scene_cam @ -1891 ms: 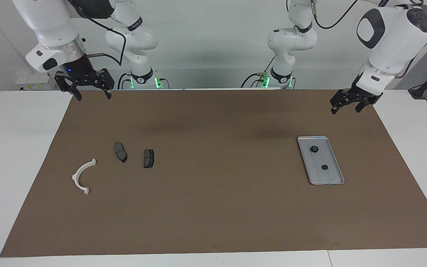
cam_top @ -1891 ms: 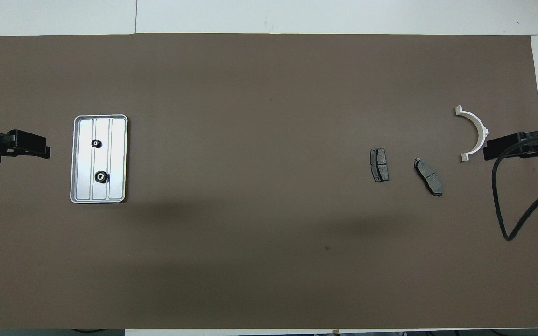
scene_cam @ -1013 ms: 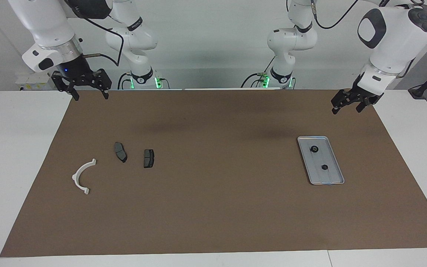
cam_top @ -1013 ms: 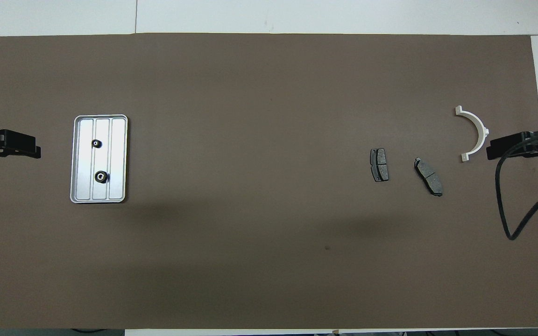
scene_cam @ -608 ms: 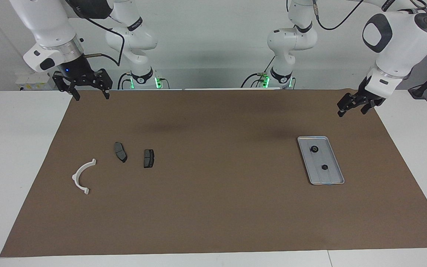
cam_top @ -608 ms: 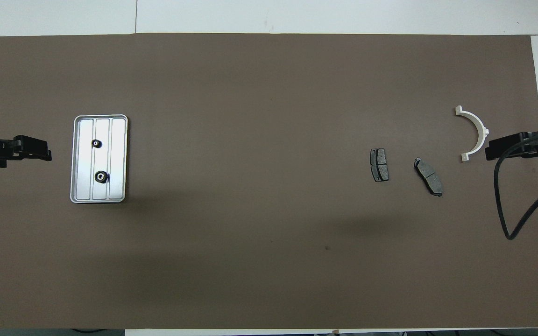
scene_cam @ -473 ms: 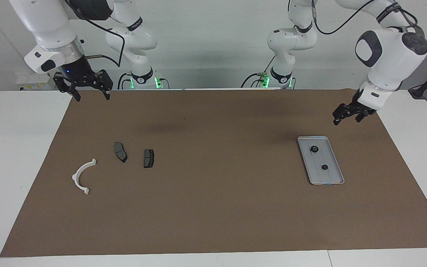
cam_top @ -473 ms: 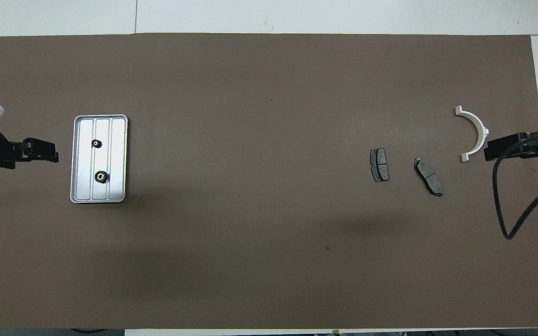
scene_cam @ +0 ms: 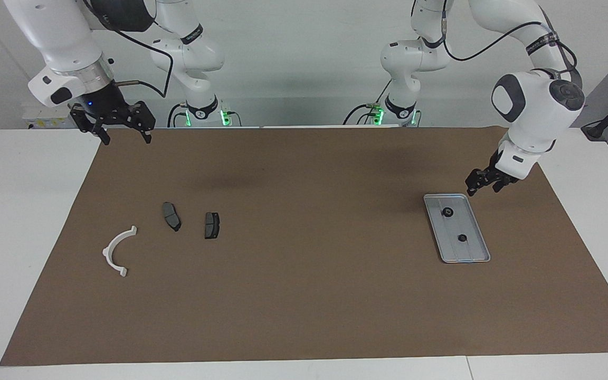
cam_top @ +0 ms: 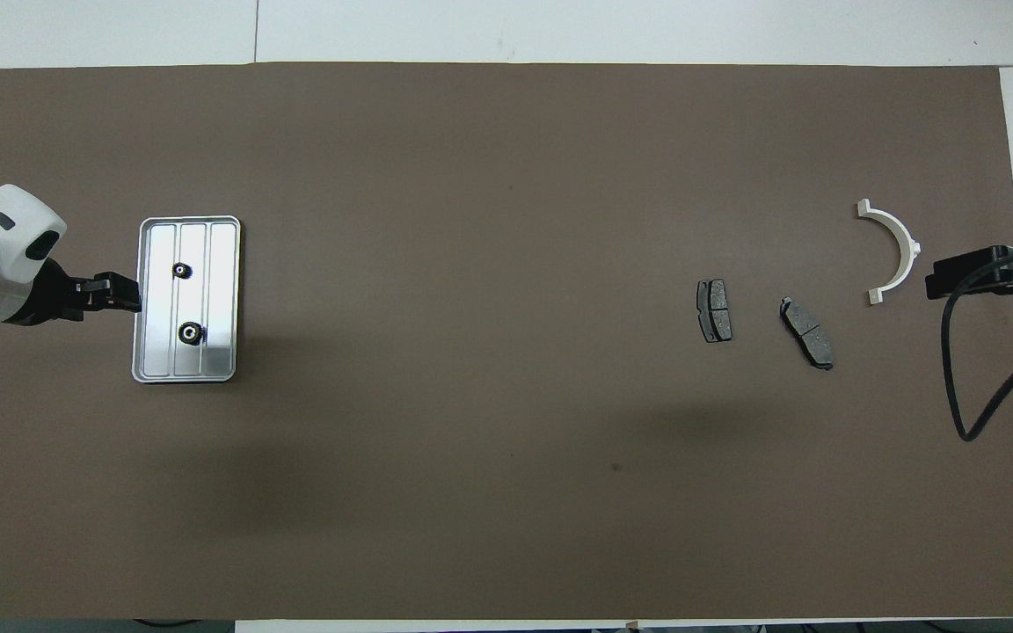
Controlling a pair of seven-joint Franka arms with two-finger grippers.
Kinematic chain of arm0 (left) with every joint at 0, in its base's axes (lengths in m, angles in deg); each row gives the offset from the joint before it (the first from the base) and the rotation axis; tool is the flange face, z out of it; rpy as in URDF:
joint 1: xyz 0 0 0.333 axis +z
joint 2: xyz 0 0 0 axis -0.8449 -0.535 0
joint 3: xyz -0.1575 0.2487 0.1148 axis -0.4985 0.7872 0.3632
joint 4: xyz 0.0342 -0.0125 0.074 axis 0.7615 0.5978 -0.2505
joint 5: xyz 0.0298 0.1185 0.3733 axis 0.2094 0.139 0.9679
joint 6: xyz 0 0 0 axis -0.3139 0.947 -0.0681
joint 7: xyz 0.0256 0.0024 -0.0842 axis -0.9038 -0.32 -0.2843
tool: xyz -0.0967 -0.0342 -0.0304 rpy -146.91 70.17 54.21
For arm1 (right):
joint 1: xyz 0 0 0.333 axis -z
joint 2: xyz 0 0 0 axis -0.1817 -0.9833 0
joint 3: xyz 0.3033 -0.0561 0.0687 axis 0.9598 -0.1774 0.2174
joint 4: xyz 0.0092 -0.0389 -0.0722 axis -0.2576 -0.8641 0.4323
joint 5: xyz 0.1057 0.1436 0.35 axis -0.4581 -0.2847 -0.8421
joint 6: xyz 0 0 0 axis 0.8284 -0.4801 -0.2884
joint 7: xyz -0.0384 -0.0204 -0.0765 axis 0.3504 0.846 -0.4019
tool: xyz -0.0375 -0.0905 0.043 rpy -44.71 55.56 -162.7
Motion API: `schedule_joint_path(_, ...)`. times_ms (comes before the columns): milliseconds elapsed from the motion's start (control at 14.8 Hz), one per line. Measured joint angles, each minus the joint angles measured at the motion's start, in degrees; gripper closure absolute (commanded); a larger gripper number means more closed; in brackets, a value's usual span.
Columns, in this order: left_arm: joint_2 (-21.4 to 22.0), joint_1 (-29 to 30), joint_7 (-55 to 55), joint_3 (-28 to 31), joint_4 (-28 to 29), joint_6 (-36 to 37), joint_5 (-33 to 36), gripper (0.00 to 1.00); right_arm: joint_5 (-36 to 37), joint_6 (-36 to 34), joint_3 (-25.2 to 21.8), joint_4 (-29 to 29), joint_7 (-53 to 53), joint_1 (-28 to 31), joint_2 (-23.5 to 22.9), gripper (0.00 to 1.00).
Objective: Place bearing gear from tray to pile
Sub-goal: 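Reach the left gripper into the tray and grasp a black bearing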
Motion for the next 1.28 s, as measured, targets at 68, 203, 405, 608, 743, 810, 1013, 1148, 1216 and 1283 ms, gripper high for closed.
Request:
schedule_joint_path(68, -0.02, 0.00, -0.01, 0.00, 1.11, -1.20, 0.00, 0.34, 0.00, 0.96, 0.00, -0.60, 0.00, 0.00, -0.13, 0.00)
schedule_joint_path(203, -0.38, 0.00, -1.27, -0.08, 2.98, -3.53, 0.00, 0.35, 0.00, 3.89, 0.01, -2.07, 0.00, 0.00, -0.93, 0.00)
schedule_joint_path(405, -1.99, -0.69, -4.94, -0.79, 3.84, -5.03, 0.00, 0.35, 0.00, 8.70, 0.02, -3.41, 0.00, -0.07, -4.43, 0.00)
schedule_joint_path(608, -3.81, -1.70, -7.10, -1.06, 4.10, -6.34, 0.00, 0.35, 0.00, 12.54, 0.02, -3.81, 0.00, -0.31, -8.23, 0.00)
schedule_joint_path(743, -4.85, -1.72, -7.77, -1.04, 5.24, -8.21, 0.00, 0.37, 0.00, 14.48, 0.02, -4.17, 0.00, -0.39, -10.10, 0.00)
schedule_joint_path(810, -5.20, -1.72, -7.85, -1.03, 5.96, -9.18, 0.00, 0.38, 0.00, 15.02, 0.02, -4.26, 0.00, -0.46, -10.92, 0.00)
schedule_joint_path(1013, -5.99, -1.72, -7.98, -1.03, 7.15, -10.41, 0.00, 0.38, 0.00, 16.15, 0.07, -4.32, 0.00, -0.99, -13.00, 0.00)
schedule_joint_path(1148, -6.14, -1.72, -8.05, -1.01, 7.25, -10.63, 0.00, 0.38, 0.00, 16.59, 0.11, -4.35, -0.01, -1.46, -13.80, 0.00)
schedule_joint_path(1216, -6.16, -1.72, -8.07, -0.99, 7.26, -10.73, 0.00, 0.38, 0.00, 16.62, 0.14, -4.35, -0.01, -1.51, -13.95, 0.00)
schedule_joint_path(1283, -6.21, -1.72, -8.10, -0.98, 7.27, -10.89, 0.00, 0.38, 0.00, 16.73, 0.15, -4.34, -0.01, -1.50, -13.96, 0.00)
